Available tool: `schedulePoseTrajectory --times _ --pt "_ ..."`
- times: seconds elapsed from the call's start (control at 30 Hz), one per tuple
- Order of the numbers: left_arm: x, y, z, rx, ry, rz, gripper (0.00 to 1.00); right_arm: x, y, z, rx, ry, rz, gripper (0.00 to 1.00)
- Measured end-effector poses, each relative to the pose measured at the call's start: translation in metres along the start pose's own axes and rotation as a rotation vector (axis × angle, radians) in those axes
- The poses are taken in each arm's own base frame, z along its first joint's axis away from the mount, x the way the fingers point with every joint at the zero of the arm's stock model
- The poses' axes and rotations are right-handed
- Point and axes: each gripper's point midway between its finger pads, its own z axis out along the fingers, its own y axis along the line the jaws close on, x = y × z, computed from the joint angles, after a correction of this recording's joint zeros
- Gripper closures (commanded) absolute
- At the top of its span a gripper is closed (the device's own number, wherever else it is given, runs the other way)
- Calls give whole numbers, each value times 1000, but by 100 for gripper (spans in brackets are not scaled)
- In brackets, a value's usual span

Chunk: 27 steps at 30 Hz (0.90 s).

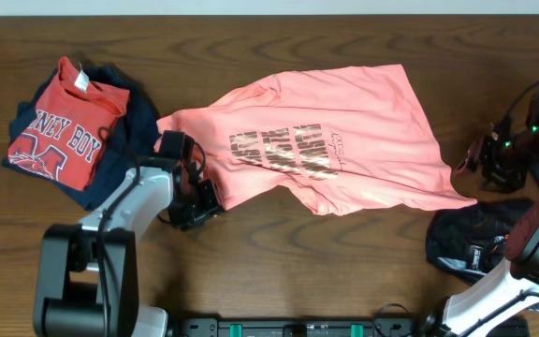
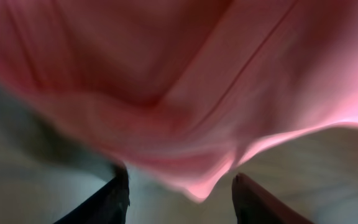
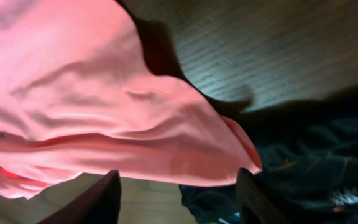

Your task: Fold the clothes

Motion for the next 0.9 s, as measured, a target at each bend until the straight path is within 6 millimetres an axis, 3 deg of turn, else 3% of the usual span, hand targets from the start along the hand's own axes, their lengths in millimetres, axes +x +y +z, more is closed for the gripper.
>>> schedulePoseTrajectory --times 0.13,0.37,0.43,0.47,0.57,0.67,0.8,0.9 --pt "-15 -6 1 30 -72 6 73 4 -10 5 48 15 34 41" --pt "-20 -4 1 34 -92 -2 72 25 -22 26 94 84 73 42" --pt "-20 -4 1 34 -91 -2 78 28 -24 29 101 93 78 49" --pt "-20 -4 1 34 -90 -7 93 28 -24 29 103 95 79 53" --pt "-19 -2 2 25 -86 -11 94 28 -26 29 112 95 82 71" --pt "-15 0 3 18 -71 -18 94 28 -28 29 122 93 90 99" --pt "2 13 -3 -23 -9 -42 94 27 -28 29 125 88 88 99" --pt "10 23 -20 -34 -6 -70 94 25 -29 29 125 78 88 99"
